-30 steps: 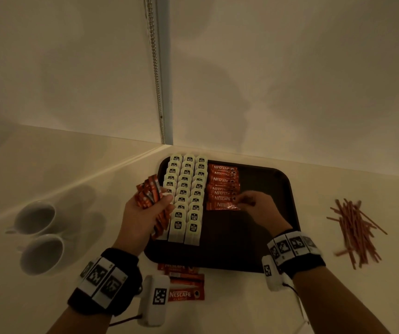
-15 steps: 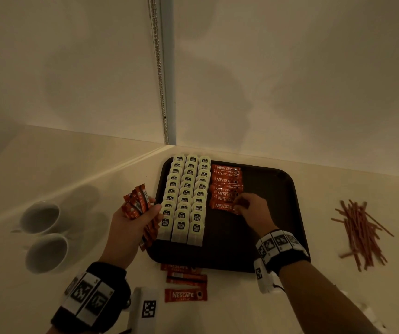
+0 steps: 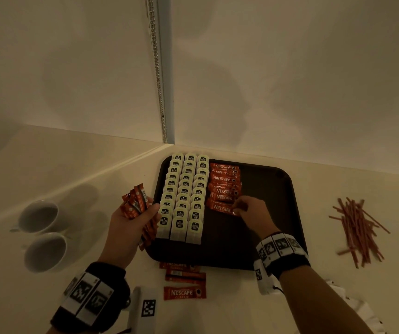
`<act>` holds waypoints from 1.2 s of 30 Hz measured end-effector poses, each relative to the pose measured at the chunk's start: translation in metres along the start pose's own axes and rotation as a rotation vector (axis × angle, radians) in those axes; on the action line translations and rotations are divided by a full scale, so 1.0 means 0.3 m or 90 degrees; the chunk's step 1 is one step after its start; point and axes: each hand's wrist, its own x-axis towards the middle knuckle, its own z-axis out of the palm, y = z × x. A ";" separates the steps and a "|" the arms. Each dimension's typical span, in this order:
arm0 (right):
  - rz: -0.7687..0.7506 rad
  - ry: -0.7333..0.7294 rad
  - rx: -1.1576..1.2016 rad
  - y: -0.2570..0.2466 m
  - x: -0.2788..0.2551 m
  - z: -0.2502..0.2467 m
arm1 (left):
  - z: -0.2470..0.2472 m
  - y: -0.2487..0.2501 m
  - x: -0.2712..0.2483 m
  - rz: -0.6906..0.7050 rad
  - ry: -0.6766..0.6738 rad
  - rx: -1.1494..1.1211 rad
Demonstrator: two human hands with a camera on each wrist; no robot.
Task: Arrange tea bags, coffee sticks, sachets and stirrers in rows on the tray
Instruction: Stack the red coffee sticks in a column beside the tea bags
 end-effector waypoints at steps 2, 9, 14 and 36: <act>0.010 0.022 0.000 -0.004 0.002 -0.001 | -0.001 0.000 -0.002 -0.002 -0.005 0.004; -0.032 0.003 0.007 0.005 -0.008 -0.009 | -0.010 0.007 -0.003 0.012 0.005 0.013; -0.020 -0.005 -0.019 0.014 -0.017 0.018 | -0.007 0.003 -0.009 0.005 0.005 0.012; -0.031 0.065 -0.096 -0.005 0.049 0.005 | 0.017 0.014 -0.014 -0.065 -0.073 0.004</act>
